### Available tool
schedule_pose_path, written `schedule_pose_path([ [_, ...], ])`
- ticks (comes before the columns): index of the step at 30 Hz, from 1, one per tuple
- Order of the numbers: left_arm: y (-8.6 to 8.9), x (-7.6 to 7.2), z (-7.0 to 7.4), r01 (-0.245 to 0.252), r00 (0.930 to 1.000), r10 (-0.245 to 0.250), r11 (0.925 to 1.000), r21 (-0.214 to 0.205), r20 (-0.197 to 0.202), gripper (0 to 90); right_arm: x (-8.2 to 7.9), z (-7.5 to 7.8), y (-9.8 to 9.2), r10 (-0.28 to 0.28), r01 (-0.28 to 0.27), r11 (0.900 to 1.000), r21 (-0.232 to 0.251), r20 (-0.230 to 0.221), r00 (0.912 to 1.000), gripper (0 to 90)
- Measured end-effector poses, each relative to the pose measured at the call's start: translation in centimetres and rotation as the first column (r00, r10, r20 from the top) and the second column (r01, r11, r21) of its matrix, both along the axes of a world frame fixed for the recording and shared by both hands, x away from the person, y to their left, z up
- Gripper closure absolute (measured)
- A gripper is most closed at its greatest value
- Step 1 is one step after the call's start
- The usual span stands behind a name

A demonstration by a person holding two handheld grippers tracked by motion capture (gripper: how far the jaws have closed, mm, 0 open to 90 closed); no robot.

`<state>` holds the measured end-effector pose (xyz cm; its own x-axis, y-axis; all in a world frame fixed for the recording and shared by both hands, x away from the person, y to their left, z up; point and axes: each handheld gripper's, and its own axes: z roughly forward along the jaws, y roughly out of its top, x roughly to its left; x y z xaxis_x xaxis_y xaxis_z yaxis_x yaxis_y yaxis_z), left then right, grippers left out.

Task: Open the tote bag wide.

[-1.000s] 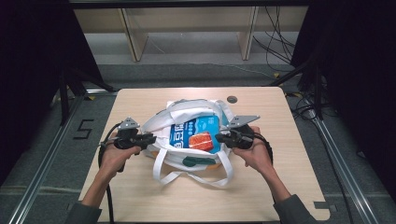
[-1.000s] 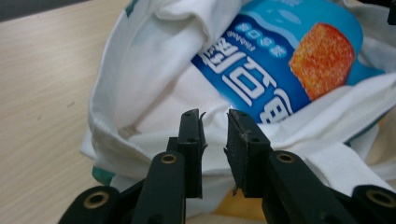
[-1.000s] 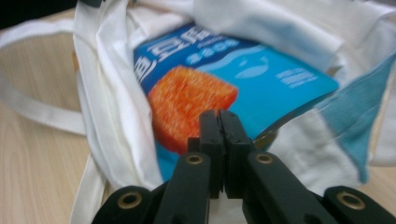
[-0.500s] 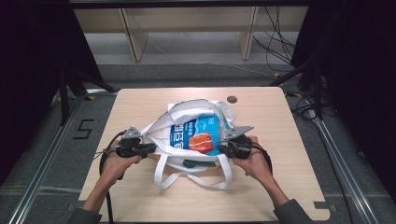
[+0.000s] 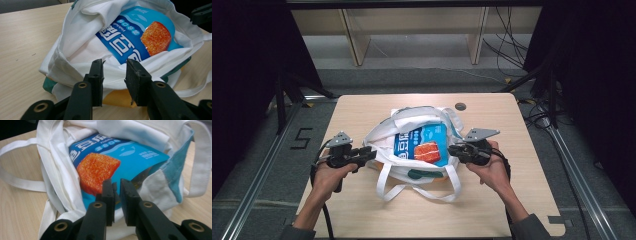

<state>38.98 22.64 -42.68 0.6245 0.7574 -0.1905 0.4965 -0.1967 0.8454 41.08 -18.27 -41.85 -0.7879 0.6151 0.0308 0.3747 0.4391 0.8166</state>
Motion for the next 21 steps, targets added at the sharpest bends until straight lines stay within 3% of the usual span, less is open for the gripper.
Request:
schedule_pose_path([
  [3,0.1,-0.5,0.2,0.010,0.9999,-0.010,0.9999,-0.008,0.002,61.4,-0.5,0.4,-0.5,-0.033,0.034,0.9992,0.021,-0.010,0.9994,79.2],
  [4,0.1,-0.7,0.2,0.000,1.0000,0.000,0.9999,-0.017,-0.004,60.7,-0.3,0.5,-0.7,-0.017,0.016,0.9997,0.018,0.013,0.9998,78.5],
  [5,0.2,-1.1,0.3,0.010,0.9999,-0.010,0.9998,-0.017,0.002,59.8,-0.6,0.6,-0.7,-0.043,0.043,0.9985,0.032,0.001,0.9991,77.7],
  [10,0.4,-2.2,0.5,0.018,0.9998,-0.018,0.9998,-0.012,0.012,55.2,-0.9,0.7,-1.5,-0.037,0.037,0.9987,0.034,0.018,0.9991,73.6],
  [14,0.5,-3.1,0.5,0.017,0.9998,-0.017,0.9997,-0.018,0.010,51.8,-1.6,0.6,-2.0,-0.063,0.063,0.9970,0.045,0.004,0.9980,70.1],
  [15,0.6,-3.3,0.5,0.025,0.9995,-0.025,0.9997,-0.002,0.021,51.2,-1.7,0.6,-2.5,-0.068,0.067,0.9971,0.035,0.025,0.9974,69.8],
  [16,0.5,-3.6,0.5,0.027,0.9993,-0.027,0.9996,0.001,0.024,51.1,-1.9,0.6,-2.5,-0.078,0.078,0.9961,0.043,0.008,0.9969,69.8],
  [17,0.5,-3.6,0.5,0.027,0.9993,-0.027,0.9996,0.001,0.024,50.7,-1.8,0.6,-2.8,-0.072,0.071,0.9966,0.042,0.028,0.9970,69.2],
  [21,0.5,-4.2,0.6,0.032,0.9990,-0.032,0.9995,0.000,0.031,49.2,-2.3,0.8,-3.1,-0.080,0.079,0.9956,0.051,0.017,0.9966,67.3],
])
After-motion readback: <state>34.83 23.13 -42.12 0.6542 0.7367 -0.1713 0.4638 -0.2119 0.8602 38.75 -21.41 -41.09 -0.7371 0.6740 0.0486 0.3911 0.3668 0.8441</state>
